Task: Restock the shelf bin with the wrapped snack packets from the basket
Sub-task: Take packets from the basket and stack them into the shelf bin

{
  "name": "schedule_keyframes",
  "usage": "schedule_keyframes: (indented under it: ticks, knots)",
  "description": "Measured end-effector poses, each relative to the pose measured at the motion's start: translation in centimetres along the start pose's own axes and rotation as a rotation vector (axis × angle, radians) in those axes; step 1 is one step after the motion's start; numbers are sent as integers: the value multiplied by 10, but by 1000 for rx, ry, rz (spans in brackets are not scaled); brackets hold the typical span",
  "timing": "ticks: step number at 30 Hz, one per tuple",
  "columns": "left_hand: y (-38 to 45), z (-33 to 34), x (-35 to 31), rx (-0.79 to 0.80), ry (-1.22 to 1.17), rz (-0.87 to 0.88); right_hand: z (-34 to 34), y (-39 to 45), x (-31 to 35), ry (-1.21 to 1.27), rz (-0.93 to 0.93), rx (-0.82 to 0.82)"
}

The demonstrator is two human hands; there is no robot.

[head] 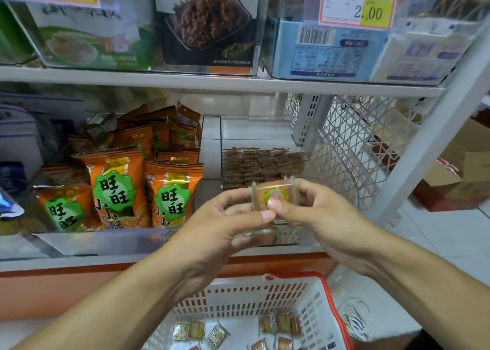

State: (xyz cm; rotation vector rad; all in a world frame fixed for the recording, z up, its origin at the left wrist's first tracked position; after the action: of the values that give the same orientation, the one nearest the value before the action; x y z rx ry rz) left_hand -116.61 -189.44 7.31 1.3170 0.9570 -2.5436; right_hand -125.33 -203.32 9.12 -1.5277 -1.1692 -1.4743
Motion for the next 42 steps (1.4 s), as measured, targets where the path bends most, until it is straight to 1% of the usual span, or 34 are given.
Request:
schedule_keyframes:
  ticks: [2,3,5,6,8,9,10,11,12,15,16,18,20,22,23,25,30,34,36,38,40,42]
  knots:
    - [0,-1,0,-46,31,70,10,-3,-7,232,113,10]
    - [0,-2,0,-73,56,109,17,-4,-10,304,163,33]
    - [0,-4,-2,-136,153,195,23,-5,-15,356,214,65]
    - [-1,-7,-5,-189,251,247,22,-4,-14,327,206,68]
    - [-6,-11,-15,-324,531,372,12,1,-8,151,119,52]
    - [-7,-10,-19,-365,680,424,7,4,-3,25,44,66]
    - [-8,-9,-20,-382,790,447,5,5,4,-94,-36,115]
    - [-7,-7,-18,-380,826,442,5,7,8,-187,-100,183]
    - [-5,-7,-17,-375,801,429,5,8,10,-261,-132,238]
    - [8,-5,-13,-361,525,392,-10,18,7,-471,-147,284]
    - [12,-4,-12,-376,502,404,-19,24,6,-580,-150,268]
    - [19,1,-10,-396,637,457,-45,43,5,-848,-118,162]
    - [23,10,-4,-394,939,508,-74,68,2,-1139,-11,40]
    - [29,19,3,-405,1261,561,-95,95,-7,-1315,114,12]
    - [34,22,6,-409,1375,574,-99,106,-12,-1360,142,39]
    - [45,21,12,-415,1511,571,-98,128,-20,-1442,116,118]
    - [64,17,24,-441,1701,489,-93,154,-41,-1652,9,264]
    - [72,14,29,-456,1759,442,-87,158,-61,-2047,-69,337]
    - [73,14,31,-454,1785,434,-87,159,-68,-2031,-86,313]
    - [73,15,30,-447,1797,414,-88,163,-69,-1911,-81,285]
    - [73,17,29,-444,1808,399,-89,167,-68,-1832,-58,295]
    - [72,17,29,-445,1820,390,-89,173,-69,-1828,-26,321]
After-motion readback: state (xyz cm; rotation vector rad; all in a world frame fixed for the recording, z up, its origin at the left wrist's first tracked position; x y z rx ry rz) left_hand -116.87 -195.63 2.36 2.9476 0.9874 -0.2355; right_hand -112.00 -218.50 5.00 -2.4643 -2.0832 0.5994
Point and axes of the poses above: each hand's wrist, its own y-axis towards the middle knuckle, its own z-axis out of the palm, x = y × z, the point moved 5 cm from there along y, towards the middle knuckle, and after that the axes turned 14 degrees about -z, right-handed, at the moved point
